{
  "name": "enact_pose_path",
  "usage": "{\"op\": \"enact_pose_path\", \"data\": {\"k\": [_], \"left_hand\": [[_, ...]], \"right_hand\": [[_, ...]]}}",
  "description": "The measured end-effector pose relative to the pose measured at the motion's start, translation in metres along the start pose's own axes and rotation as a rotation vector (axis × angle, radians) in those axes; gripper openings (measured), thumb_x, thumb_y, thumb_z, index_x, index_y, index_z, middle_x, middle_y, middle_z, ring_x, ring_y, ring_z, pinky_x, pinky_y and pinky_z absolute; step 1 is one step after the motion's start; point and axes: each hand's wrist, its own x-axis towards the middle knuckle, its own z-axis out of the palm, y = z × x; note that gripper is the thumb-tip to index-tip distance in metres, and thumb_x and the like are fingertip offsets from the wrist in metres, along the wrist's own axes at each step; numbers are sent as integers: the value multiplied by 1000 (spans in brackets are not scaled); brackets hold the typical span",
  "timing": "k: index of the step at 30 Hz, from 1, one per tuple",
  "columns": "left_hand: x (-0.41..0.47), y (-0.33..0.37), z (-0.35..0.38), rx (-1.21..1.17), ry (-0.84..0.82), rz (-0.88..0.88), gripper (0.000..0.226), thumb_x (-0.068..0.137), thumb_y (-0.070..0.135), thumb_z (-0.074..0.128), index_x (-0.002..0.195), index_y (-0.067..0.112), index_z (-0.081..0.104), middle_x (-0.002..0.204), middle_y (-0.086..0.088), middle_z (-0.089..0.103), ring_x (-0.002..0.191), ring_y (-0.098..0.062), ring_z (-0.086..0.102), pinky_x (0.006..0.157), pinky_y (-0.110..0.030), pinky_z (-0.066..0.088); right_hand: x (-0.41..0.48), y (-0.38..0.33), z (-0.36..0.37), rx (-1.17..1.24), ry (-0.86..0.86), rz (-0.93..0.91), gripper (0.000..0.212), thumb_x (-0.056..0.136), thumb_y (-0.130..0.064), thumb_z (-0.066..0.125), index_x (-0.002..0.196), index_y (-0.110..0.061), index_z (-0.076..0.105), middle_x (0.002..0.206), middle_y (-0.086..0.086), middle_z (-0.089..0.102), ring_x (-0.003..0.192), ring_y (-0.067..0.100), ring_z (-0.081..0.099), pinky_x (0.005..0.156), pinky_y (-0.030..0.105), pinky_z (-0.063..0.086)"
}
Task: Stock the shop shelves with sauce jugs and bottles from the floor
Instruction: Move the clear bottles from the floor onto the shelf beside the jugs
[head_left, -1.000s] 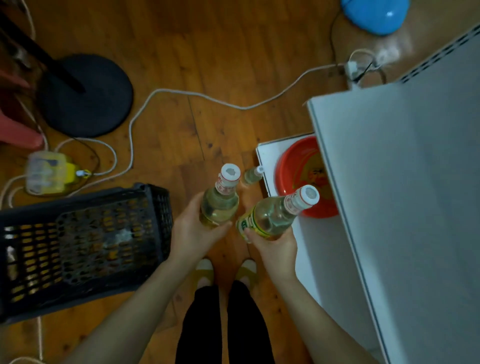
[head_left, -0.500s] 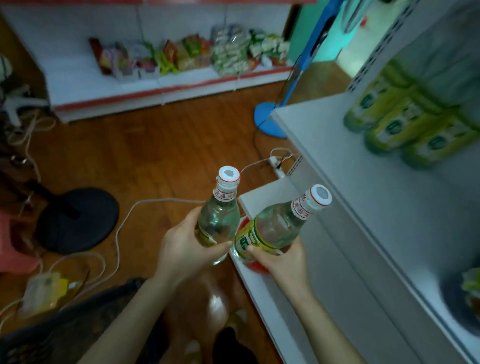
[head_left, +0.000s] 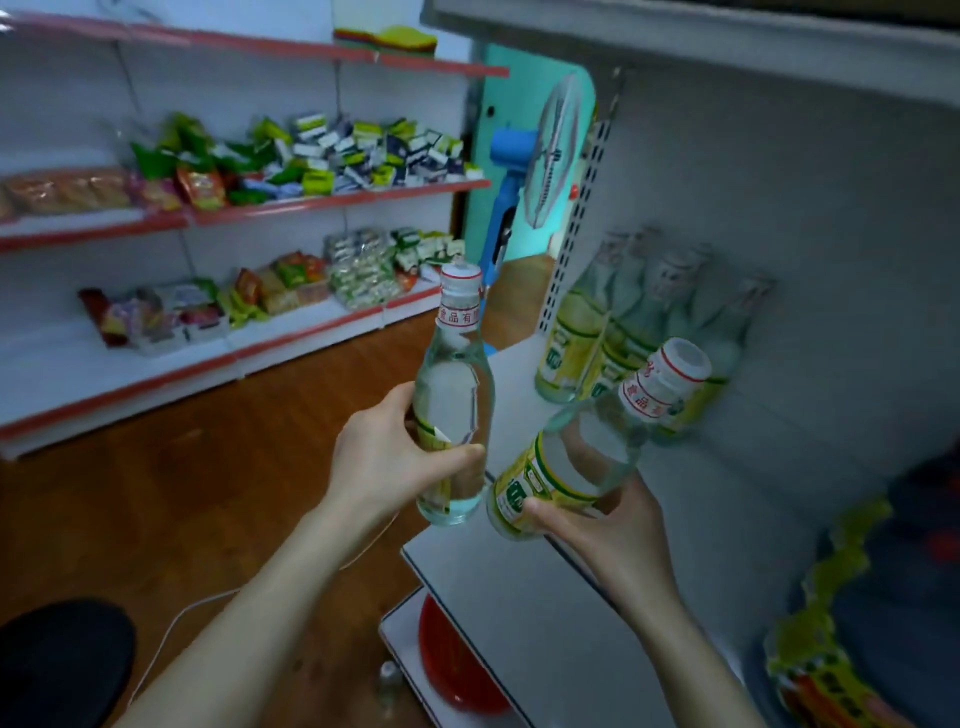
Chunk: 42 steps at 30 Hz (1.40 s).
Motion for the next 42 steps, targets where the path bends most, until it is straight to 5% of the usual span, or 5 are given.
{"op": "enact_pose_path", "data": {"k": [7, 14, 23, 36, 42], "left_hand": [[64, 21, 27, -13, -121, 47, 72, 53, 58, 76, 114, 25, 56, 101, 8, 66, 89, -14, 62, 77, -36, 55], [111, 19, 56, -1, -265, 186, 70, 54, 58, 78, 109, 19, 58, 89, 9, 62, 85, -14, 63, 72, -32, 53], [140, 15, 77, -34, -414, 230, 57, 61, 48, 79, 107, 26, 54, 89, 12, 64, 86, -11, 62, 75, -35, 54], [140, 16, 87, -59, -468, 273, 53, 64, 48, 76, 103, 27, 48, 95, 7, 66, 89, -15, 62, 77, -39, 54], [139, 15, 86, -81, -469, 259, 56, 64, 48, 77, 107, 26, 48, 97, 7, 66, 90, -15, 62, 79, -42, 54]], "right_hand": [[35, -3, -25, -47, 199, -3, 55, 56, -10, 86, 93, -37, 56, 89, -24, 64, 84, -10, 61, 69, 8, 48], [67, 13, -32, -74, 381, 96, 56, 54, -7, 87, 100, -25, 60, 98, -7, 69, 90, 10, 66, 83, 36, 54], [86, 34, -37, -78, 479, 234, 68, 52, -15, 88, 113, -17, 56, 109, -1, 67, 98, 15, 64, 88, 43, 53], [75, 57, -26, -65, 631, 201, 57, 61, -8, 84, 105, -17, 48, 103, -1, 60, 93, 14, 59, 76, 22, 47], [82, 63, -50, -60, 497, 136, 53, 78, -4, 70, 126, -9, 50, 118, 3, 61, 99, 3, 60, 93, 24, 48]]}}
